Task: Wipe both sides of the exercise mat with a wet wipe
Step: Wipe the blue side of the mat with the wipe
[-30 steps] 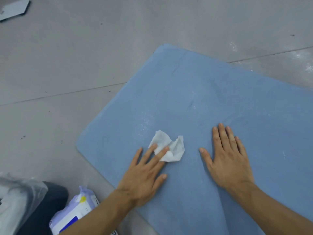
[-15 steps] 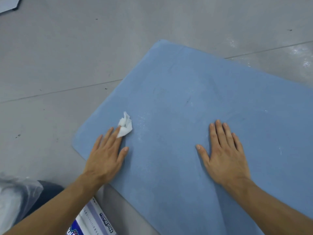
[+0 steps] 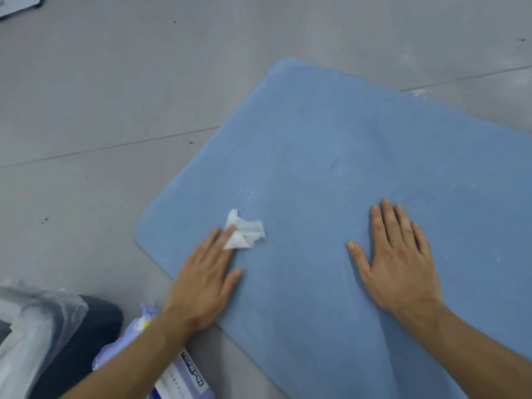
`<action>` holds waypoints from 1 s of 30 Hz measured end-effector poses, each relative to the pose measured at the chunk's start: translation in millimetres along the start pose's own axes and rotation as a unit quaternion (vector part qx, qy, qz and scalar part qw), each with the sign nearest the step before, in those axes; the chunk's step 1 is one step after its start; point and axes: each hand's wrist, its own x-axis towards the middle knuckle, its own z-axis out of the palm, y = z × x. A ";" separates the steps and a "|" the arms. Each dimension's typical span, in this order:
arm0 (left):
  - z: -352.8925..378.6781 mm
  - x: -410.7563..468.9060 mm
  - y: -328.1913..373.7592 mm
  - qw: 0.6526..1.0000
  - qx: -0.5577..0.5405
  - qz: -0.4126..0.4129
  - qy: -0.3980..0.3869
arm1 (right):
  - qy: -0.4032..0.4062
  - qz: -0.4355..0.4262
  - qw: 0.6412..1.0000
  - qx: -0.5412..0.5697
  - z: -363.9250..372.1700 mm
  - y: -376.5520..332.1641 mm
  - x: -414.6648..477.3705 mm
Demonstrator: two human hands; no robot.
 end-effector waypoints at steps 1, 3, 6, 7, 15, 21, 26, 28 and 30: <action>-4.2 4.3 -15.9 1.000 0.006 -0.030 0.002 | 0.001 0.001 1.000 0.001 0.1 0.0 -0.1; -10.4 7.9 -40.2 0.997 0.022 -0.076 0.003 | 0.002 -0.001 1.000 0.002 0.0 -0.5 0.5; -14.7 7.9 -56.5 0.989 0.001 -0.147 0.007 | -0.005 -0.001 1.000 -0.001 -1.2 -0.8 0.5; -14.3 6.8 -56.5 0.989 -0.010 -0.148 0.007 | -0.005 -0.001 1.000 -0.001 -1.7 -1.3 0.3; 0.4 -1.2 8.3 1.000 -0.006 -0.009 -0.009 | -0.004 -0.015 1.000 0.016 -5.4 0.4 -1.6; 11.2 -29.7 66.7 0.995 0.002 0.086 -0.045 | -0.039 -0.148 0.988 0.016 -9.8 10.0 -12.2; 1.9 -30.6 33.4 0.993 0.052 0.097 -0.045 | -0.060 -0.201 0.978 0.010 -13.6 18.8 -16.4; -2.0 -30.9 11.7 0.998 0.049 0.032 -0.037 | -0.064 -0.199 0.978 0.009 -13.2 18.7 -18.1; -7.7 -30.5 -7.9 0.997 0.055 -0.052 -0.031 | -0.064 -0.194 0.979 0.005 -13.5 17.9 -18.8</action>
